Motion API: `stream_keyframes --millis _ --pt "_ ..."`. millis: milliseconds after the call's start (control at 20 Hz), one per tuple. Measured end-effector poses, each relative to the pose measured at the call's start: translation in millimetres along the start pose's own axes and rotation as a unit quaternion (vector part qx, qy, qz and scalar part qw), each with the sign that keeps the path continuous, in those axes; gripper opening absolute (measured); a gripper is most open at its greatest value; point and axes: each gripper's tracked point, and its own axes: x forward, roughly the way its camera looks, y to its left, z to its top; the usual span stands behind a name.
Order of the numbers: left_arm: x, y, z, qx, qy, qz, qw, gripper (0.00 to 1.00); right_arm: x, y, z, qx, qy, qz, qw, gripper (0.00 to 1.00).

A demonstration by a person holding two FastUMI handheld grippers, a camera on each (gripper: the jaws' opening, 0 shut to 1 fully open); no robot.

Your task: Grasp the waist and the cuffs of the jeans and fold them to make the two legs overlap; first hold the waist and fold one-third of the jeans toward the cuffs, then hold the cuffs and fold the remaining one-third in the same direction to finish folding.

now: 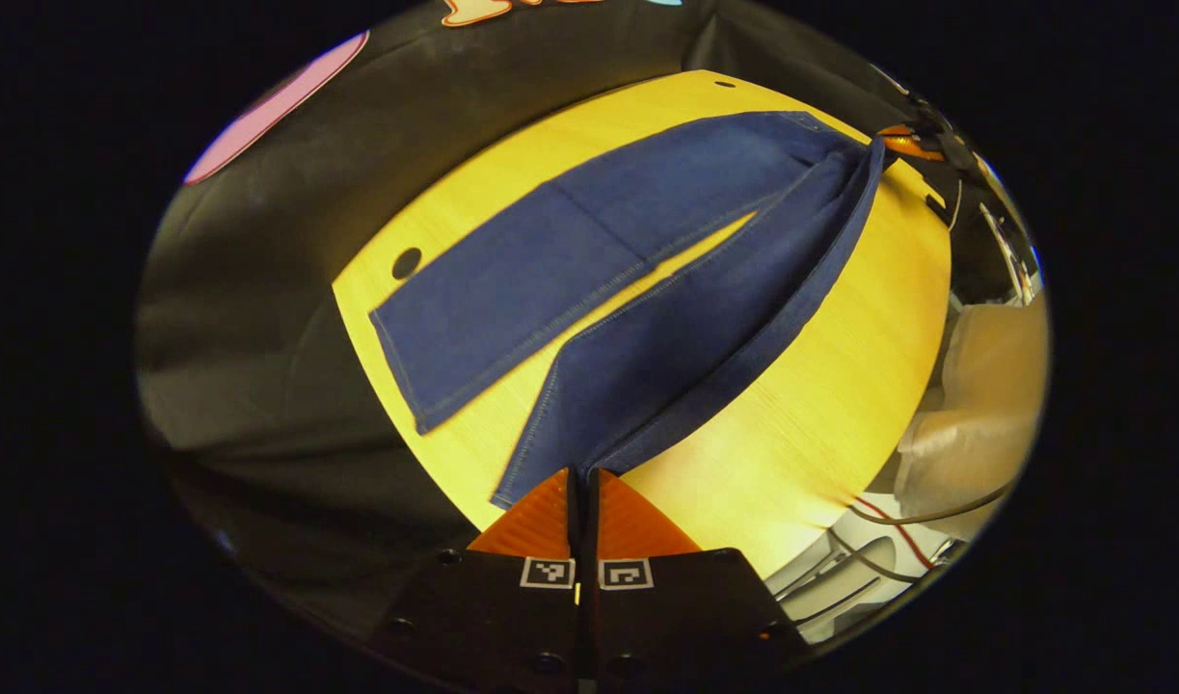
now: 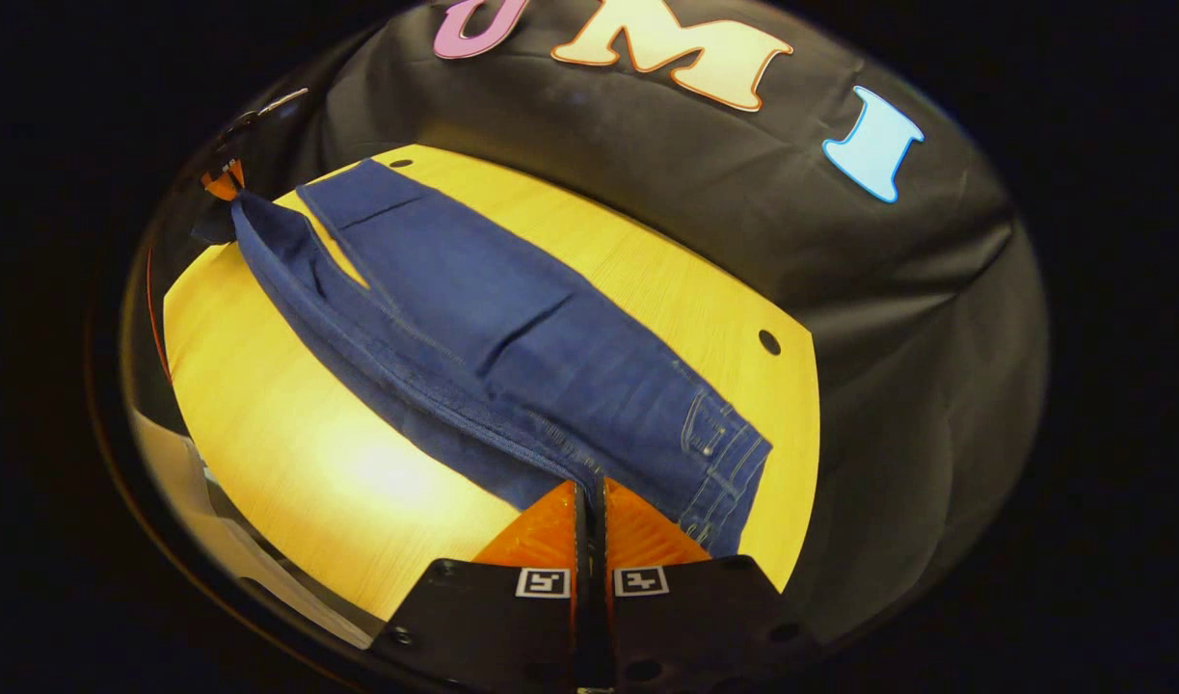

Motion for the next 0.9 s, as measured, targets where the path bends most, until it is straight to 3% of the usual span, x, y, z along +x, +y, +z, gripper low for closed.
stream_keyframes --millis 300,550,700,900 --pt "25 73 66 0.052 0.064 0.03 0.996 0.0 60 -32 52 0.041 -0.01 0.016 0.999 0.02" --pt "80 135 125 0.132 0.1 0.076 0.983 0.0 115 -60 85 0.078 -0.023 0.008 0.997 0.02" --pt "127 153 139 0.161 0.117 0.097 0.975 0.0 150 -60 80 0.081 -0.006 0.008 0.997 0.0" --pt "165 162 144 0.168 0.118 0.111 0.972 0.0 187 -52 62 0.069 0.024 0.006 0.997 0.02"
